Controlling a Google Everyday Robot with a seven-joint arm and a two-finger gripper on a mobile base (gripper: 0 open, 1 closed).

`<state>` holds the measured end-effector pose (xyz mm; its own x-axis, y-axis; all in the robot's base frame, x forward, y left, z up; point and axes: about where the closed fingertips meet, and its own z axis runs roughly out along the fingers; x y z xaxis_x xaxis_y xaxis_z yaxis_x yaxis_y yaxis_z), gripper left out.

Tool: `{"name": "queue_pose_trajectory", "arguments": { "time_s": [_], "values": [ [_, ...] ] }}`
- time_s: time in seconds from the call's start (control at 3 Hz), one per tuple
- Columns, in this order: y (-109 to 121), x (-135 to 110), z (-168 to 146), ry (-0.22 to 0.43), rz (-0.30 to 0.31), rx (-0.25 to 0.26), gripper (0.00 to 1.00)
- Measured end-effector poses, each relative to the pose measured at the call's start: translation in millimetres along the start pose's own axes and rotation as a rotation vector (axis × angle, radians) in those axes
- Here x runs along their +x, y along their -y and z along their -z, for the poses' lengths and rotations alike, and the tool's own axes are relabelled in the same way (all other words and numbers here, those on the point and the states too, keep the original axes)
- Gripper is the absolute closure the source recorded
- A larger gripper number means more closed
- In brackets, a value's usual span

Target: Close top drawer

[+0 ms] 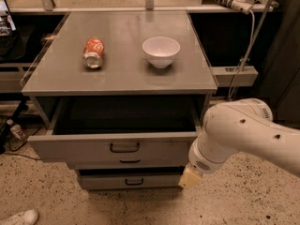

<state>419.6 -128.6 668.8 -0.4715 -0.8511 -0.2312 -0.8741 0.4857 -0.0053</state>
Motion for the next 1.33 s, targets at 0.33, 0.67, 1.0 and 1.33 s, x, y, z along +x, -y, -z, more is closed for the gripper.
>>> {"name": "queue_pose_trajectory", "arguments": {
  "time_s": [0.33,0.67,1.0,1.33],
  "values": [
    [0,0,0,0.000,0.000,0.000,0.65],
    [13,-10,1,0.015,0.004,0.010,0.89],
    [36,-28,1,0.021,0.008,0.026,1.00],
    [53,-47,-1,0.021,0.021,0.041,1.00]
  ]
}}
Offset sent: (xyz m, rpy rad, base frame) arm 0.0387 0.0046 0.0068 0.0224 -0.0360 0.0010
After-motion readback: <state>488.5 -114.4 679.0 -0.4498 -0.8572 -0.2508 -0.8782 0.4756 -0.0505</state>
